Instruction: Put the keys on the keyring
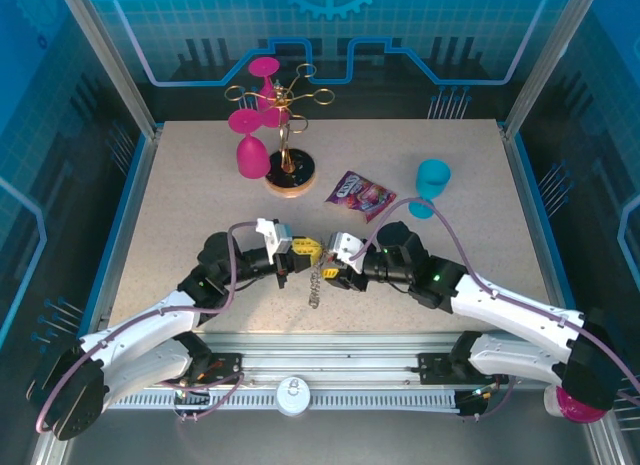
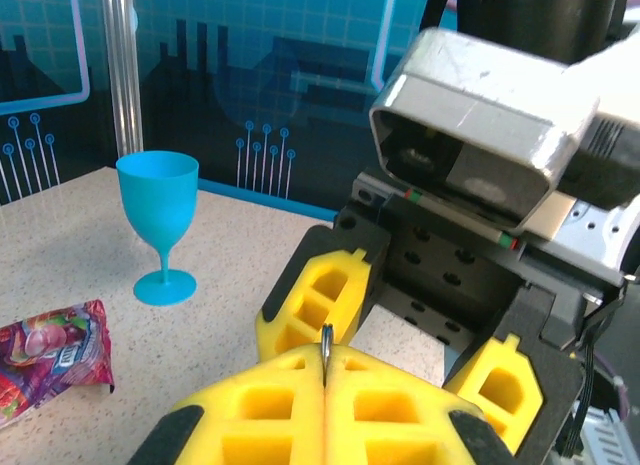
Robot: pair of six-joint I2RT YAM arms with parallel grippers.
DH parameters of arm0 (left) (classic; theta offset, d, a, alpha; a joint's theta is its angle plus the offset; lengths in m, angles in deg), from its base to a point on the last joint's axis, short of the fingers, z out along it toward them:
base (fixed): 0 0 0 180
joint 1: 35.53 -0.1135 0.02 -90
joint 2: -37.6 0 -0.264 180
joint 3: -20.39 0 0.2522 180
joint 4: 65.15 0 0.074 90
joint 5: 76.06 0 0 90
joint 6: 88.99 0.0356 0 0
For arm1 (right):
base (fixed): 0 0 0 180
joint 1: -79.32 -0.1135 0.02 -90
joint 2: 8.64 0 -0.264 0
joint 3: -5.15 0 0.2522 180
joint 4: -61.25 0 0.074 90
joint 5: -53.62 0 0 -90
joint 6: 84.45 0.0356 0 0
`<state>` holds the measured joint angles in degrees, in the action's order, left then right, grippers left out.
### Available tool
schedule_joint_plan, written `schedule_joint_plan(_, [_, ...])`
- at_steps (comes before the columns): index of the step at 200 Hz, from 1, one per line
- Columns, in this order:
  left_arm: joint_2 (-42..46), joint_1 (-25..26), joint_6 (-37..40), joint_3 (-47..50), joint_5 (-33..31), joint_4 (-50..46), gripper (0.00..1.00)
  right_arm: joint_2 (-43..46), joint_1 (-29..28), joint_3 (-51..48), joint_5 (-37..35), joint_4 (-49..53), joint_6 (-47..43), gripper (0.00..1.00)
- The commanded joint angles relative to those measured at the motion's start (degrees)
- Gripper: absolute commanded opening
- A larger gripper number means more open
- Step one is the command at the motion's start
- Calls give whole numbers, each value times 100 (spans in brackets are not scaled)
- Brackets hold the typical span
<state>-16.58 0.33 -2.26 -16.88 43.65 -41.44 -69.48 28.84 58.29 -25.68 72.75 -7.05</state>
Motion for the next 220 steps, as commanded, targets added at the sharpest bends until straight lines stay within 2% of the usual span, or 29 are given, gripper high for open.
schedule_joint_plan(1, [8,41,-550,126,-102,841,0,-80,-13,-110,38,-652,272,46])
schedule_joint_plan(29, [-24,40,-764,210,-189,1071,0,-65,-24,-155,-41,-769,311,43])
schedule_joint_plan(46, [-5,40,-781,230,-238,1082,0,-1,-24,-182,-141,-765,273,39])
schedule_joint_plan(77, [76,44,-681,222,-415,882,0,155,-23,-175,-322,-582,147,25])
schedule_joint_plan(121, [176,43,-348,125,-660,430,0,298,-6,-60,-434,-12,102,0])
schedule_joint_plan(166, [342,44,183,-127,-574,-393,0,392,-7,163,-613,340,82,0])
schedule_joint_plan(220, [614,42,1199,-247,-105,-1341,0,392,-5,707,-509,1120,344,0])
